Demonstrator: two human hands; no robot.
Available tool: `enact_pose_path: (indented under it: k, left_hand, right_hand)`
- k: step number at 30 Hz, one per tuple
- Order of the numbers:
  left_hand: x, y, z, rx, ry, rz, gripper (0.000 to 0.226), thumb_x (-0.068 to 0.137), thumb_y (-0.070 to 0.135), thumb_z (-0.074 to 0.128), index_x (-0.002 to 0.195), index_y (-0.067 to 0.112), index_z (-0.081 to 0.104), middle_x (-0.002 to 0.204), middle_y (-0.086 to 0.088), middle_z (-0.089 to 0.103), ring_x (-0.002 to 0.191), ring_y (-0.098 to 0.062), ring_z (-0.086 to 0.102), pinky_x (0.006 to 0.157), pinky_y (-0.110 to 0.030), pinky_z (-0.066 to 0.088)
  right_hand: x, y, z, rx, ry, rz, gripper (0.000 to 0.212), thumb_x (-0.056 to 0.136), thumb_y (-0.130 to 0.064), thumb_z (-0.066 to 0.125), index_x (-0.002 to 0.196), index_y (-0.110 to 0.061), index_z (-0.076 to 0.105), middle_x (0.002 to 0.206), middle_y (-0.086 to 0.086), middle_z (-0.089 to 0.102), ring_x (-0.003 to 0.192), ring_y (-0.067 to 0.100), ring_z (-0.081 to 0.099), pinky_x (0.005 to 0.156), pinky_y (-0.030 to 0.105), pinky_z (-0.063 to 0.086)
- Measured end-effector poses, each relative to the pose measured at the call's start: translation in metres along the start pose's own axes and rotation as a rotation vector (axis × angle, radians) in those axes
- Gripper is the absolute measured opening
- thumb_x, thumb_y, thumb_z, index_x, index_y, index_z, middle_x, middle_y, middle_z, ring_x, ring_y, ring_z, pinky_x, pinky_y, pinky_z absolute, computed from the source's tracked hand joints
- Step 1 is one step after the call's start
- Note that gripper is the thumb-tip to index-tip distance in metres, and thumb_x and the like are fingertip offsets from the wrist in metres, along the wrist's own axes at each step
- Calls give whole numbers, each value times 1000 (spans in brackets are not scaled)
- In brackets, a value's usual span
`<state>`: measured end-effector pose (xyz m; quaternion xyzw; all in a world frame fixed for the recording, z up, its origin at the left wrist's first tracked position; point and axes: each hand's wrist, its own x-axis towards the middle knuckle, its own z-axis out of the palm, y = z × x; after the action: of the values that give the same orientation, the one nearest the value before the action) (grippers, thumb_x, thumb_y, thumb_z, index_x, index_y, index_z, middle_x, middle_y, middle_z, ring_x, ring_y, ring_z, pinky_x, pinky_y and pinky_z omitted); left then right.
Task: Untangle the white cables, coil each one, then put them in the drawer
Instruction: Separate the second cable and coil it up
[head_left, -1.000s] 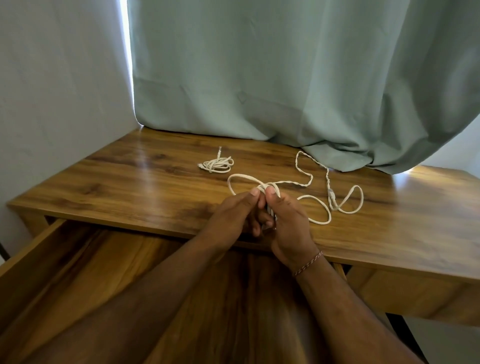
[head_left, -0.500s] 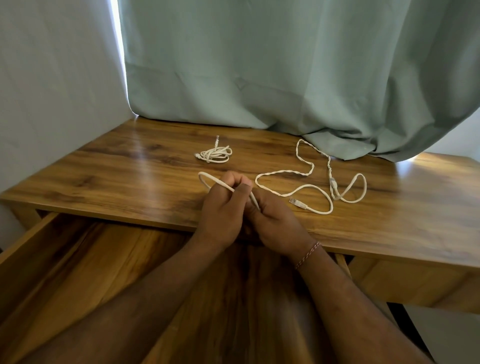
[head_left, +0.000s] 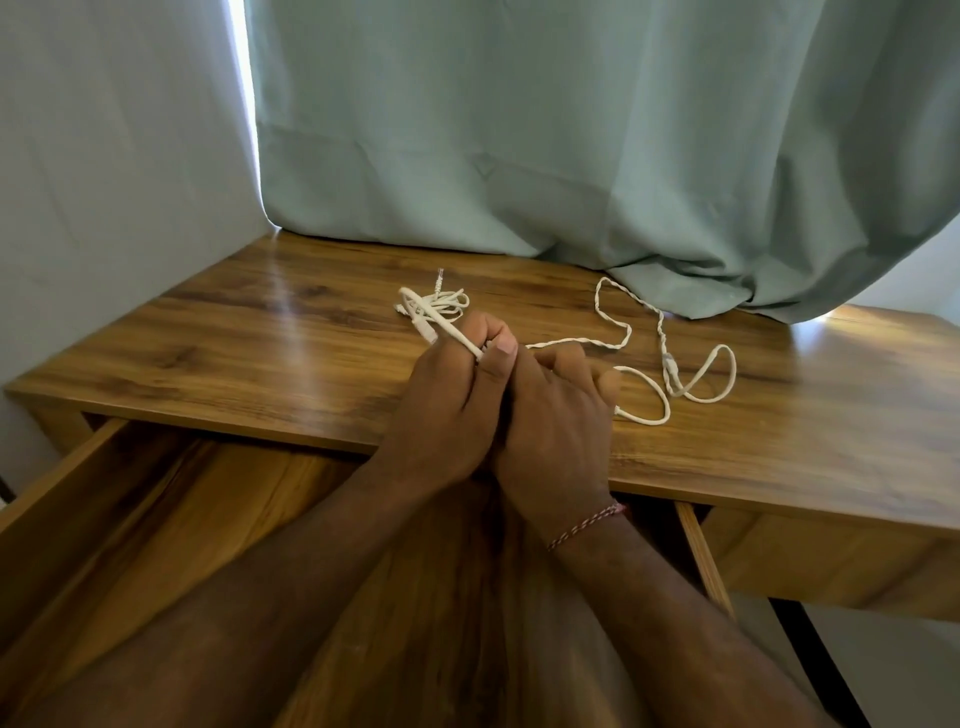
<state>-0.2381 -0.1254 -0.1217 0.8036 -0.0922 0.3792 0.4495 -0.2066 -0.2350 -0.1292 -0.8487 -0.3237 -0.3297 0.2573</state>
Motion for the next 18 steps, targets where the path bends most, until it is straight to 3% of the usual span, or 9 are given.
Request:
enact_pose_path:
  k: [2, 4, 7, 9, 11, 13, 16, 18]
  left_hand:
    - [1, -4, -2, 27, -10, 0, 24, 110, 31, 42, 97, 18, 57, 71, 3, 61, 65, -13, 61, 57, -23, 45]
    - [1, -9, -1, -45, -6, -64, 22, 107, 33, 48, 94, 19, 59, 66, 3, 62, 61, -9, 60, 56, -21, 44]
    - [-2, -7, 7, -340, 82, -304, 15, 102, 23, 63, 91, 15, 67, 59, 10, 66, 54, 0, 60, 53, -14, 44]
    - [-2, -5, 12, -473, 145, -425, 11, 99, 18, 66, 99, 9, 73, 68, 7, 72, 60, -2, 66, 55, -15, 48]
    - [-2, -12, 16, -322, 176, -369, 16, 101, 24, 66, 105, 14, 76, 90, -3, 75, 79, -10, 71, 68, -24, 53]
    - [-3, -17, 13, -59, 181, -217, 22, 104, 30, 58, 102, 14, 74, 99, -3, 69, 89, -13, 67, 77, -25, 52]
    - [-4, -24, 1, 180, 175, 45, 27, 106, 27, 50, 92, 9, 66, 89, 0, 59, 80, -12, 58, 71, -20, 45]
    - [-1, -33, -10, 278, 156, 97, 32, 104, 27, 49, 81, 8, 61, 77, 1, 55, 68, -12, 54, 62, -22, 43]
  right_hand:
    - [0, 0, -3, -56, -35, 30, 20, 87, -29, 55, 103, -24, 66, 74, -12, 64, 90, 20, 54, 82, 47, 42]
    - [-1, -2, 0, 170, -80, 88, 23, 95, -29, 47, 105, -20, 65, 77, -8, 62, 84, 21, 57, 77, 47, 49]
    - [-3, -2, 7, 522, -92, 172, 25, 105, -20, 47, 122, -22, 65, 96, -6, 72, 88, 11, 65, 78, 31, 54]
    - [-2, 4, 8, 517, -105, 151, 23, 105, -15, 49, 122, -18, 63, 96, -4, 70, 88, 12, 64, 76, 32, 52]
    - [-2, 11, 9, 442, -148, 115, 17, 101, -11, 53, 116, -12, 61, 93, -2, 63, 89, 21, 58, 77, 41, 50]
    - [-2, 12, 10, 373, -196, 40, 25, 93, -7, 59, 118, -9, 58, 97, -1, 60, 92, 21, 52, 81, 40, 47]
    - [-1, 13, 4, 265, -317, -173, 54, 84, -14, 67, 135, -6, 51, 119, 6, 59, 102, 14, 44, 93, 32, 41]
    - [2, 21, -5, 309, -575, -224, 66, 86, -30, 76, 143, -13, 45, 130, -2, 52, 112, 9, 43, 94, 22, 38]
